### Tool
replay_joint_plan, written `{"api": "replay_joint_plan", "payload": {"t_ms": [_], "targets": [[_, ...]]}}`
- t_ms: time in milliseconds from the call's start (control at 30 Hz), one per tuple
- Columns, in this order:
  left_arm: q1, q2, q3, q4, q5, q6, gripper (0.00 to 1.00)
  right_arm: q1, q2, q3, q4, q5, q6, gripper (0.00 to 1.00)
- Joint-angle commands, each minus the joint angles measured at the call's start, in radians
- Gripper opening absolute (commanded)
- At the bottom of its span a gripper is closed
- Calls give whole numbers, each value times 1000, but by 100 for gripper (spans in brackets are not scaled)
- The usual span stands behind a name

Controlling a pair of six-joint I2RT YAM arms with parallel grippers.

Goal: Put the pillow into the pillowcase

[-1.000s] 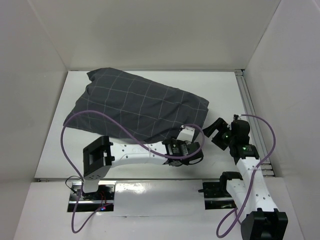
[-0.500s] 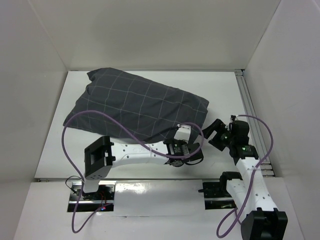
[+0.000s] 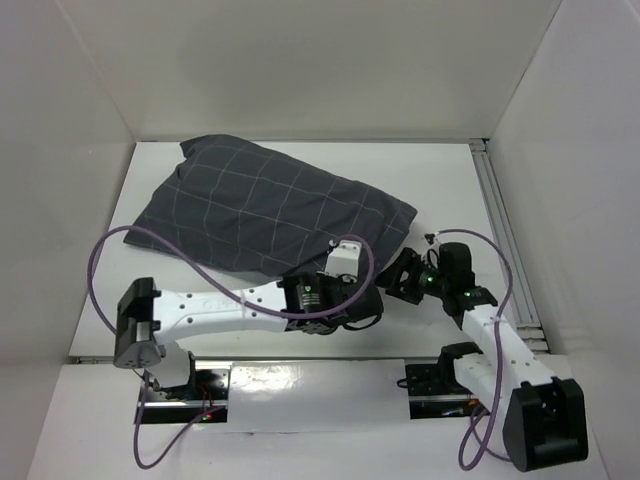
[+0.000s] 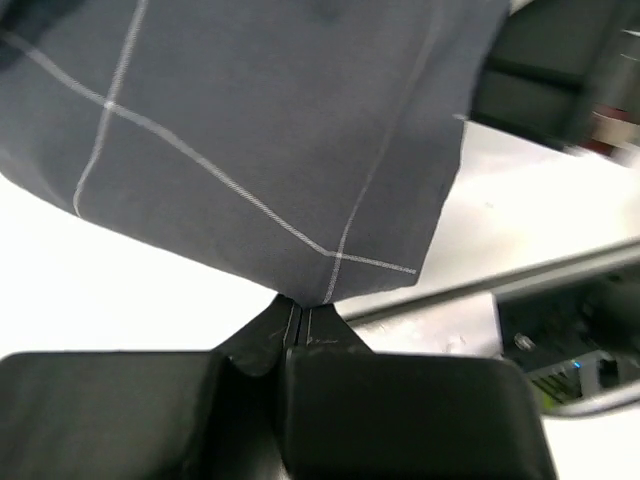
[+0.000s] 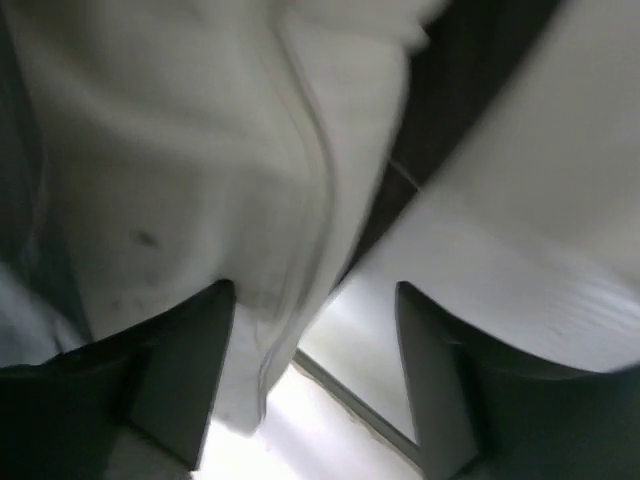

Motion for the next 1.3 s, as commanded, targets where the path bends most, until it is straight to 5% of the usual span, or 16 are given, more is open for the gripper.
{"api": "replay_joint_plan", "payload": {"t_ms": [0, 100, 133, 233, 367, 500, 667, 867, 933, 967, 1033, 1100, 1133, 1167, 1267], "targets": [[-15, -74, 9, 50, 27, 56, 0, 75, 79, 22, 289, -32, 59, 70], [-24, -74, 52, 78, 80, 134, 0, 149, 200, 43, 530, -52, 160, 42], [-24, -74, 73, 104, 114, 159, 0, 163, 229, 64, 587, -66, 189, 13], [-24, -45, 240, 128, 162, 296, 0, 183, 270, 224, 605, -80, 220, 0], [-24, -22, 490, 219, 293, 472, 0, 232, 268, 335, 538, 23, 196, 0], [-14, 22, 583, 263, 379, 537, 0, 367, 416, 165, 788, 127, 301, 0], [16, 35, 522, 354, 494, 500, 0, 468, 633, 103, 1087, 212, 409, 0], [16, 13, 397, 405, 579, 439, 0, 422, 644, 74, 1113, 213, 438, 0], [25, -17, 386, 333, 518, 439, 13, 399, 551, 74, 978, 224, 401, 0], [25, -30, 386, 307, 493, 455, 42, 375, 512, 74, 853, 256, 362, 0], [36, -54, 376, 238, 437, 465, 79, 347, 401, 83, 714, 284, 317, 4], [54, -93, 386, 184, 386, 474, 94, 313, 333, 117, 479, 340, 227, 18], [74, -106, 386, 161, 373, 474, 94, 303, 299, 129, 400, 366, 199, 29], [88, -123, 386, 121, 358, 474, 95, 289, 241, 150, 326, 391, 150, 51], [154, -203, 353, 81, 304, 483, 94, 206, 152, 161, 142, 420, 85, 69]]}}
